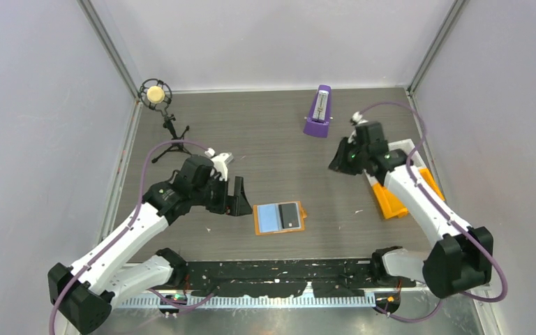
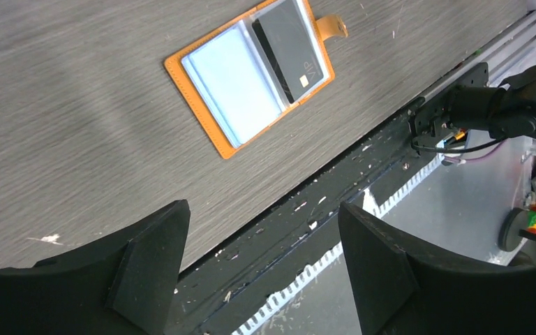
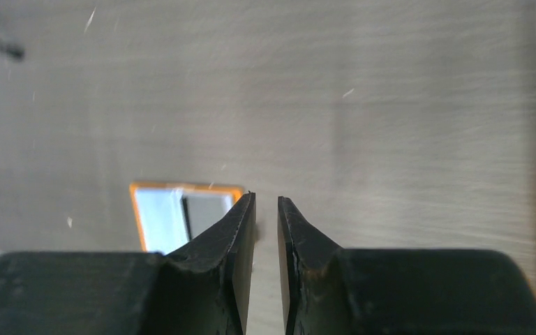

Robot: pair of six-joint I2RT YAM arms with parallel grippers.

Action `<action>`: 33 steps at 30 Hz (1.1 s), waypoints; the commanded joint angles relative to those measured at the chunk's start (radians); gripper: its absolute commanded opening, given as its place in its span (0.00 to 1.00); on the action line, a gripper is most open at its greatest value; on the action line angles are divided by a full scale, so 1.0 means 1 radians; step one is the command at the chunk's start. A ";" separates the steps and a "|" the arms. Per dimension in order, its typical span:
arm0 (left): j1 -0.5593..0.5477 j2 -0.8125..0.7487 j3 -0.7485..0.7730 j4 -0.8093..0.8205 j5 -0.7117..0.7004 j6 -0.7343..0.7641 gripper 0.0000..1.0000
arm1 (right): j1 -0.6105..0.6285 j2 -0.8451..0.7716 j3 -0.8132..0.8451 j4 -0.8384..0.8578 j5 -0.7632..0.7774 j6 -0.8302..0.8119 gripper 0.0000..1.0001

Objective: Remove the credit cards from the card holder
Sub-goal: Remove the credit card from the card holder.

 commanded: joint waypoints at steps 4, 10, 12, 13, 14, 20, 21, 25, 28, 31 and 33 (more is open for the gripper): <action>0.004 0.037 -0.127 0.300 0.103 -0.163 0.77 | 0.370 -0.155 -0.205 0.278 0.002 0.210 0.26; 0.004 0.112 -0.208 0.529 0.120 -0.285 0.73 | 0.551 -0.144 -0.312 0.459 -0.005 0.350 0.25; 0.004 0.140 -0.231 0.598 0.112 -0.318 0.71 | 0.587 -0.118 -0.319 0.475 0.012 0.358 0.25; 0.004 0.155 -0.239 0.625 0.106 -0.326 0.71 | 0.596 -0.099 -0.322 0.476 0.026 0.358 0.25; 0.005 0.170 -0.244 0.643 0.099 -0.332 0.71 | 0.609 -0.091 -0.324 0.479 0.031 0.360 0.25; -0.001 0.245 -0.303 0.815 0.100 -0.361 0.63 | 0.622 -0.038 -0.393 0.529 0.090 0.373 0.26; -0.003 0.255 -0.311 0.834 0.091 -0.364 0.63 | 0.622 -0.026 -0.403 0.545 0.109 0.372 0.26; -0.007 0.323 -0.307 0.883 0.095 -0.371 0.61 | 0.622 0.025 -0.447 0.585 0.106 0.368 0.25; -0.014 0.367 -0.316 0.932 0.100 -0.385 0.59 | 0.622 0.057 -0.455 0.616 0.101 0.370 0.25; -0.021 0.398 -0.323 0.969 0.101 -0.394 0.58 | 0.622 0.071 -0.463 0.618 0.116 0.367 0.23; -0.025 0.413 -0.326 0.984 0.101 -0.394 0.57 | 0.622 0.075 -0.469 0.617 0.129 0.359 0.23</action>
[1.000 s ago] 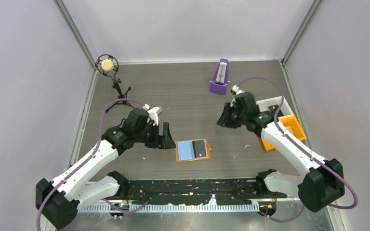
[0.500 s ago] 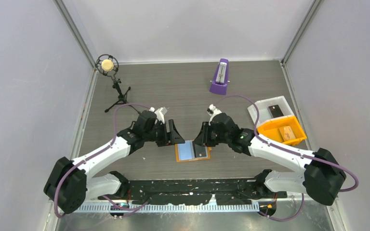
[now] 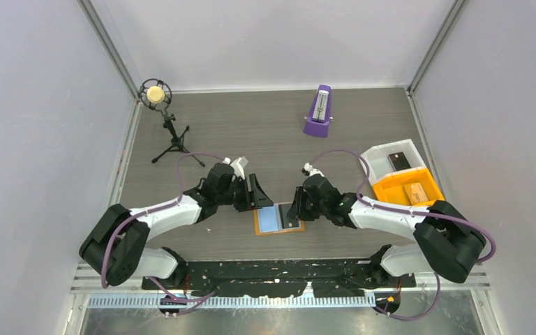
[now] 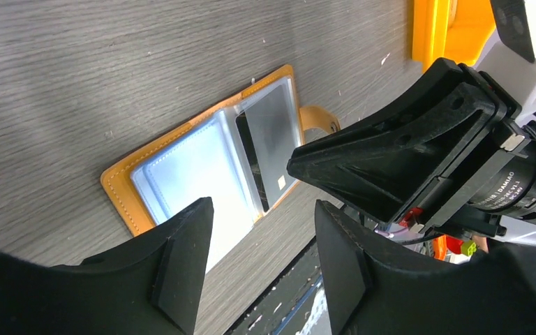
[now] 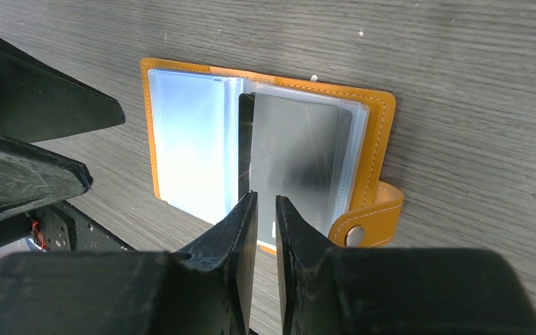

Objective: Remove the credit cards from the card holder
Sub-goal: Remove the credit card from the card holder.

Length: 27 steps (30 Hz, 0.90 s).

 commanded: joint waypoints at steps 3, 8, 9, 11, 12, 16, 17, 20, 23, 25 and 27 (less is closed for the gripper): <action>-0.023 0.036 -0.011 0.137 0.001 -0.015 0.57 | 0.004 0.005 -0.016 0.060 0.063 -0.005 0.23; -0.042 0.063 -0.010 0.154 -0.009 -0.017 0.57 | 0.004 -0.017 -0.039 0.051 0.112 -0.002 0.25; -0.047 0.065 -0.010 0.156 -0.013 -0.018 0.56 | 0.004 -0.028 -0.042 0.050 0.120 -0.002 0.26; -0.053 0.073 -0.012 0.158 -0.022 -0.019 0.56 | 0.004 -0.042 -0.043 0.049 0.133 -0.004 0.26; -0.057 0.078 -0.012 0.162 -0.027 -0.020 0.56 | 0.004 -0.045 -0.042 0.049 0.136 -0.008 0.26; -0.070 0.106 -0.015 0.197 -0.024 -0.039 0.54 | 0.004 -0.040 -0.046 0.018 0.147 -0.016 0.26; -0.075 0.112 -0.014 0.203 -0.023 -0.042 0.53 | 0.004 -0.032 -0.048 0.021 0.144 -0.016 0.26; -0.096 0.136 -0.006 0.213 -0.030 -0.044 0.51 | 0.004 -0.017 -0.072 0.035 0.129 -0.010 0.25; -0.105 0.167 -0.002 0.229 -0.034 -0.051 0.50 | 0.005 -0.008 -0.090 0.062 0.118 0.003 0.23; -0.107 0.188 -0.004 0.251 -0.030 -0.062 0.50 | 0.004 -0.004 -0.101 0.074 0.113 0.007 0.22; -0.111 0.206 -0.006 0.273 -0.029 -0.069 0.48 | 0.004 -0.004 -0.109 0.082 0.106 0.012 0.20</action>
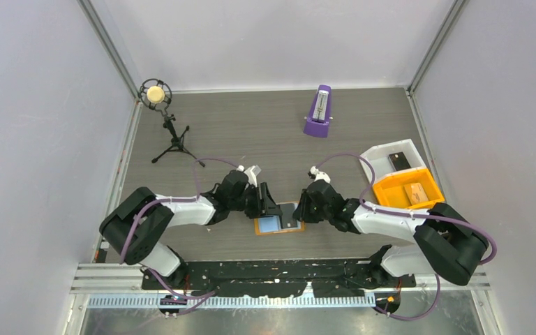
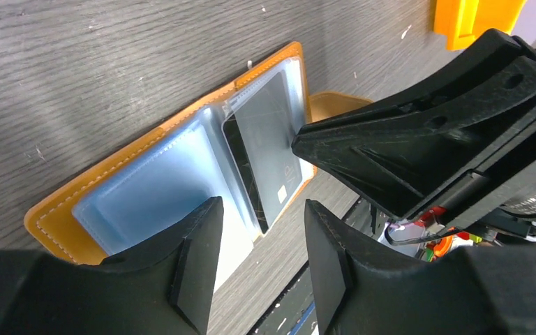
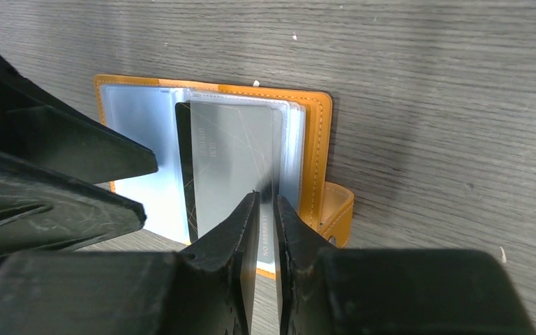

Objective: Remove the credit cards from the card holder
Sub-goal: Remove the credit card from the card holder.

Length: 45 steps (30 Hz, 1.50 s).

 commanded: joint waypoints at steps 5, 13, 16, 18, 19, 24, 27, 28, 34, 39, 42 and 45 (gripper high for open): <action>-0.020 0.062 0.004 0.131 -0.008 -0.040 0.47 | 0.004 0.010 -0.036 0.023 0.001 0.017 0.19; -0.020 0.092 -0.001 0.186 0.016 -0.075 0.36 | 0.004 0.011 -0.041 0.026 -0.002 0.022 0.18; -0.020 0.104 -0.006 0.217 0.029 -0.094 0.33 | 0.004 0.013 -0.041 0.026 -0.003 0.023 0.18; -0.020 0.114 -0.009 0.244 0.038 -0.108 0.31 | 0.004 0.014 -0.043 0.026 -0.006 0.022 0.17; -0.020 0.119 -0.009 0.252 0.040 -0.113 0.31 | 0.004 0.014 -0.043 0.027 -0.006 0.023 0.17; -0.020 0.139 -0.017 0.295 0.053 -0.143 0.31 | 0.004 0.016 -0.054 0.042 -0.015 0.031 0.17; -0.020 0.121 -0.022 0.251 0.019 -0.137 0.33 | 0.004 0.020 -0.060 0.050 -0.018 0.033 0.14; -0.020 0.111 -0.024 0.212 -0.005 -0.131 0.34 | 0.004 0.023 -0.060 0.053 -0.019 0.035 0.13; -0.020 0.098 -0.020 0.191 -0.009 -0.125 0.34 | 0.004 0.035 -0.060 0.068 -0.020 0.035 0.10; -0.019 0.169 -0.048 0.401 0.068 -0.220 0.32 | 0.004 0.039 -0.059 0.071 -0.019 0.037 0.09; -0.020 0.196 -0.060 0.505 0.093 -0.265 0.28 | 0.004 0.042 -0.060 0.070 -0.019 0.035 0.09; -0.019 0.198 -0.059 0.513 0.095 -0.267 0.25 | 0.004 0.043 -0.060 0.070 -0.050 0.037 0.09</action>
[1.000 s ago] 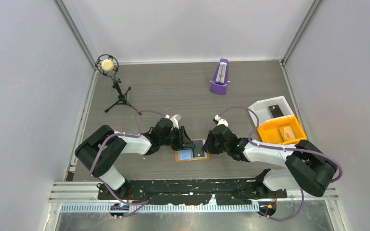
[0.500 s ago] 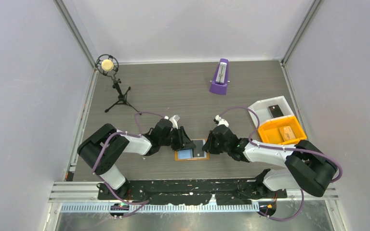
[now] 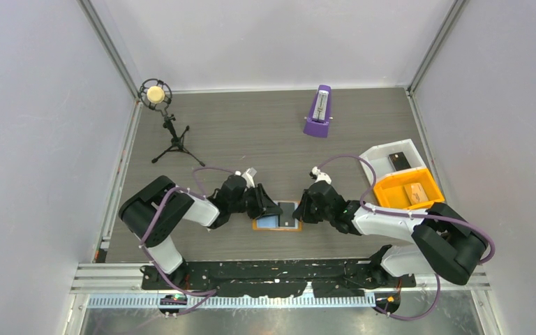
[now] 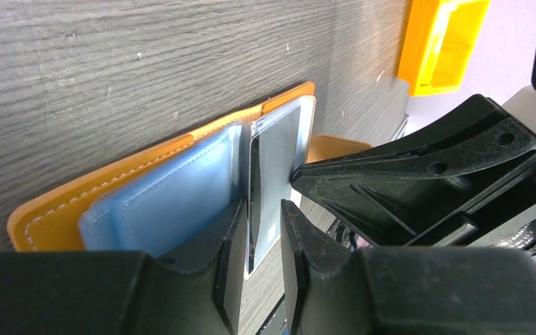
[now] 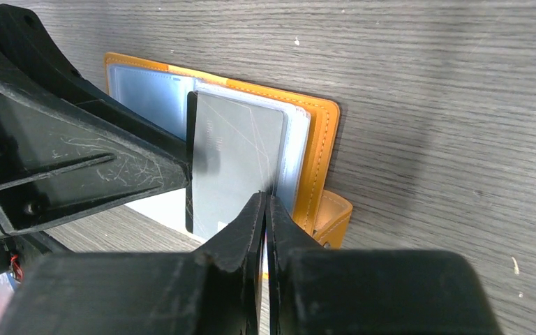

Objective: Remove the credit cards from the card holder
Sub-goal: Remove the credit card from the card holder.

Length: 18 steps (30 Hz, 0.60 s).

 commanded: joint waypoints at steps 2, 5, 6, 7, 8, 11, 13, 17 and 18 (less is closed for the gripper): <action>-0.025 0.010 0.009 0.163 0.075 -0.050 0.20 | 0.008 0.035 -0.022 -0.016 -0.040 0.004 0.09; -0.025 -0.001 0.008 0.135 0.069 -0.040 0.09 | 0.008 0.033 -0.022 -0.022 -0.037 0.004 0.09; -0.024 -0.006 0.007 0.123 0.067 -0.036 0.04 | 0.008 0.034 -0.021 -0.026 -0.031 0.003 0.08; -0.024 -0.011 0.005 0.110 0.064 -0.031 0.00 | 0.008 0.034 -0.018 -0.037 -0.028 0.001 0.08; -0.022 -0.016 0.003 0.098 0.059 -0.028 0.00 | 0.008 0.034 -0.015 -0.044 -0.024 0.000 0.08; -0.014 -0.032 -0.005 0.053 0.047 -0.018 0.00 | 0.006 0.032 -0.006 -0.071 0.004 -0.012 0.08; -0.005 -0.043 -0.016 0.028 0.037 -0.016 0.00 | 0.003 0.031 -0.001 -0.083 0.018 -0.023 0.08; 0.009 -0.068 -0.051 0.005 0.017 -0.012 0.00 | -0.004 0.023 0.000 -0.093 0.029 -0.054 0.08; 0.011 -0.075 -0.054 -0.003 0.012 -0.010 0.00 | -0.006 0.021 0.002 -0.095 0.034 -0.060 0.08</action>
